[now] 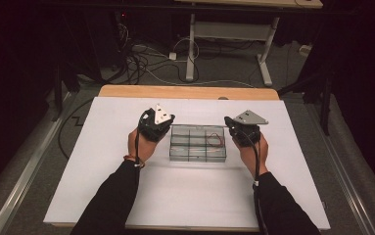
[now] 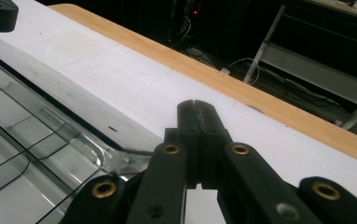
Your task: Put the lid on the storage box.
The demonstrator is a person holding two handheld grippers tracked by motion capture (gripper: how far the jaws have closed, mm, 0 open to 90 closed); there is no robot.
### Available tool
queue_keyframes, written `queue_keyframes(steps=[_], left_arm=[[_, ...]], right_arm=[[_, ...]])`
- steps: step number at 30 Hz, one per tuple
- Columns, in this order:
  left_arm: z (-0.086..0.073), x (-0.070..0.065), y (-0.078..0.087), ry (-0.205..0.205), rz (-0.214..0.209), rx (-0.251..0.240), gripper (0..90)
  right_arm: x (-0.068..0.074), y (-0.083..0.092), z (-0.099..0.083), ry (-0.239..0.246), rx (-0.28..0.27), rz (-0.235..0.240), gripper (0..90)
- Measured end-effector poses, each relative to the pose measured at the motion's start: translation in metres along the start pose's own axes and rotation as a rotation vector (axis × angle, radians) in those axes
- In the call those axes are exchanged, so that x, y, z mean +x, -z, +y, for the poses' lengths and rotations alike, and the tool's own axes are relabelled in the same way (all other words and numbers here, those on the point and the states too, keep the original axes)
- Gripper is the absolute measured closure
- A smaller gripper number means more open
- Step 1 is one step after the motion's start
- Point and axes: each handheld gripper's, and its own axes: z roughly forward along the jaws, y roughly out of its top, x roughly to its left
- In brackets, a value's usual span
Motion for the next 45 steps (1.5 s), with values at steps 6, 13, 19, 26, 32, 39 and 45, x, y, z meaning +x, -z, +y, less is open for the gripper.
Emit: queue_keyframes(steps=[6, 13, 19, 26, 32, 39, 45], left_arm=[[-0.001, -0.002, 0.001, -0.013, 0.009, 0.000, 87.3], [-0.001, -0.003, 0.001, -0.034, 0.017, 0.005, 87.3], [-0.003, -0.004, 0.002, -0.037, 0.016, 0.001, 87.2], [-0.005, -0.005, 0.003, -0.038, 0.016, -0.004, 87.2], [-0.006, -0.005, 0.004, -0.040, 0.015, -0.002, 87.1], [-0.008, -0.007, 0.004, -0.041, 0.018, -0.003, 87.1], [-0.011, -0.007, 0.004, -0.033, 0.012, -0.004, 87.1]], right_arm=[[0.001, 0.001, -0.002, 0.002, -0.006, -0.003, 90.0], [0.001, 0.002, -0.004, -0.002, -0.016, 0.004, 90.0], [0.001, 0.004, -0.006, -0.001, -0.018, 0.005, 90.0], [0.002, 0.005, -0.008, -0.007, -0.024, 0.009, 90.0], [0.002, 0.006, -0.009, -0.004, -0.025, 0.011, 90.0], [0.003, 0.007, -0.011, 0.000, -0.024, 0.015, 90.0], [0.005, 0.008, -0.012, -0.003, -0.027, 0.015, 90.0]])
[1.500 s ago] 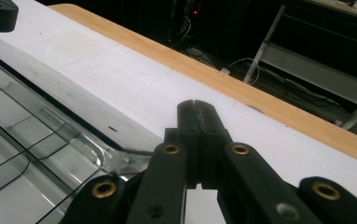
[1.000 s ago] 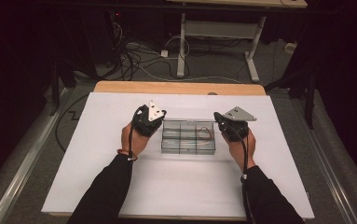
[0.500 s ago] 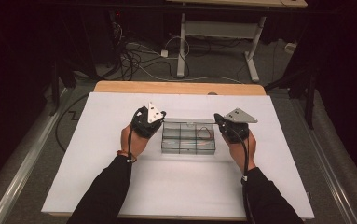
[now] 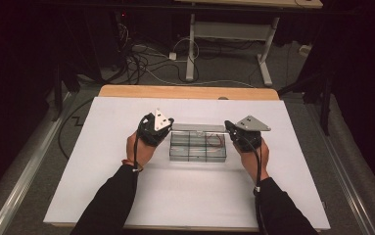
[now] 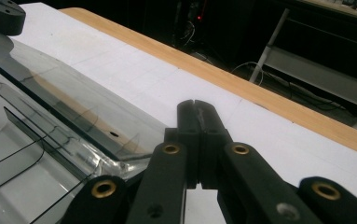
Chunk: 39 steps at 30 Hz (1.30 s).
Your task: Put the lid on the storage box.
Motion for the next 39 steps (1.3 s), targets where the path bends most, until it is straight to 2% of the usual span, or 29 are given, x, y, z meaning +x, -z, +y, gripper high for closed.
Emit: queue_keyframes(steps=[7, 12, 18, 25, 30, 39], left_arm=[[-0.002, -0.001, 0.001, 0.005, -0.006, -0.005, 87.0], [0.002, -0.008, 0.001, -0.035, -0.008, -0.005, 87.0], [0.002, -0.011, 0.001, -0.038, -0.025, -0.008, 87.0], [-0.002, -0.016, 0.005, -0.039, -0.051, -0.020, 87.0], [-0.006, -0.023, 0.009, -0.062, -0.064, -0.024, 87.0], [-0.016, -0.031, 0.018, -0.071, -0.092, -0.040, 87.0]], right_arm=[[0.001, 0.001, -0.003, -0.004, 0.000, 0.003, 90.0], [0.004, -0.001, -0.004, 0.012, 0.007, 0.016, 90.0], [0.006, 0.001, -0.006, 0.010, 0.009, 0.031, 90.0], [0.012, 0.006, -0.011, 0.018, 0.008, 0.067, 90.0], [0.017, 0.011, -0.016, 0.032, 0.009, 0.097, 90.0], [0.025, 0.021, -0.023, 0.057, 0.012, 0.134, 90.0]])
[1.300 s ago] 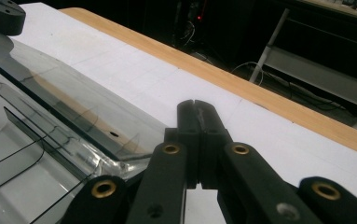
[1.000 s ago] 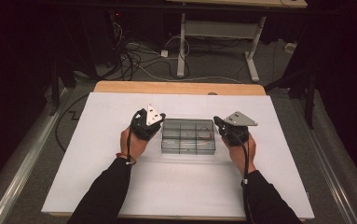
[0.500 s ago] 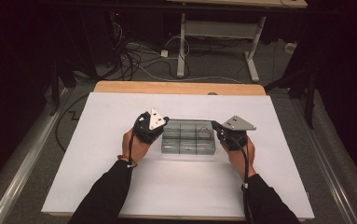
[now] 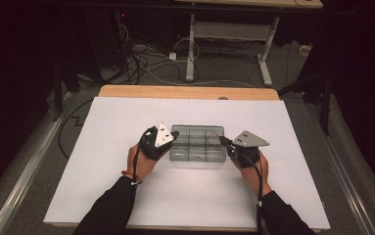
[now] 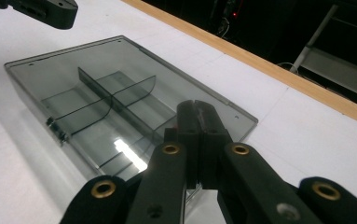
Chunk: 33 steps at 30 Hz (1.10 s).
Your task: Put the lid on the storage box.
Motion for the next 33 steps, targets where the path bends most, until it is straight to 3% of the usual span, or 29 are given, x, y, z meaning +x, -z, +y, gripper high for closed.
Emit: queue_keyframes(steps=[19, 21, 23, 27, 33], left_arm=[[-0.019, -0.024, 0.014, -0.019, -0.081, -0.030, 86.9], [-0.019, -0.024, 0.014, -0.035, -0.087, -0.014, 81.8], [-0.019, -0.023, 0.016, -0.022, -0.095, -0.025, 81.8], [-0.019, -0.022, 0.017, -0.017, -0.093, -0.033, 81.6], [-0.019, -0.024, 0.018, -0.018, -0.073, -0.036, 72.1]], right_arm=[[0.015, 0.007, -0.015, 0.022, 0.032, 0.040, 88.2], [0.016, 0.008, -0.015, 0.028, 0.025, 0.041, 87.8], [0.016, 0.010, -0.014, 0.032, 0.009, 0.045, 86.6], [0.019, 0.012, -0.014, 0.047, 0.000, 0.043, 83.5], [0.019, 0.017, -0.014, 0.048, -0.024, 0.039, 76.1]])
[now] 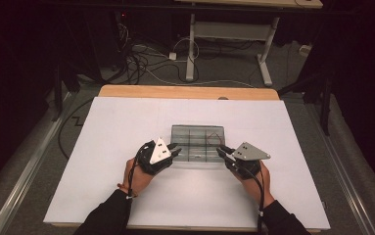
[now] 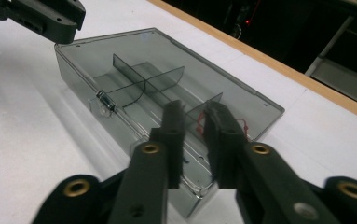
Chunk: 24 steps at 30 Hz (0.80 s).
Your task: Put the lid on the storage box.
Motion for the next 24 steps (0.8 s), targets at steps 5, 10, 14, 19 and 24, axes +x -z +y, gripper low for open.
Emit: queue_keyframes(steps=[5, 10, 14, 19, 24], left_arm=[[0.0007, -0.0011, 0.0010, 0.000, 0.027, -0.014, 55.6], [0.0013, -0.0001, 0.0031, 0.006, 0.047, -0.026, 40.5], [0.0014, -0.0003, 0.0036, 0.008, 0.054, -0.025, 32.1], [0.0020, -0.0028, 0.0033, 0.001, 0.059, -0.022, 24.8], [0.0014, -0.0013, 0.0041, -0.003, 0.051, -0.022, 19.8]], right_arm=[[-0.0030, 0.0038, 0.0002, -0.004, -0.030, -0.026, 60.4], [-0.0036, 0.0042, 0.0000, -0.012, -0.047, -0.049, 45.5], [-0.0028, 0.0033, 0.0000, -0.016, -0.053, -0.056, 35.7], [-0.0012, 0.0017, -0.0005, -0.029, -0.060, -0.073, 22.0], [-0.0015, 0.0023, -0.0004, -0.048, -0.073, -0.068, 17.4]])
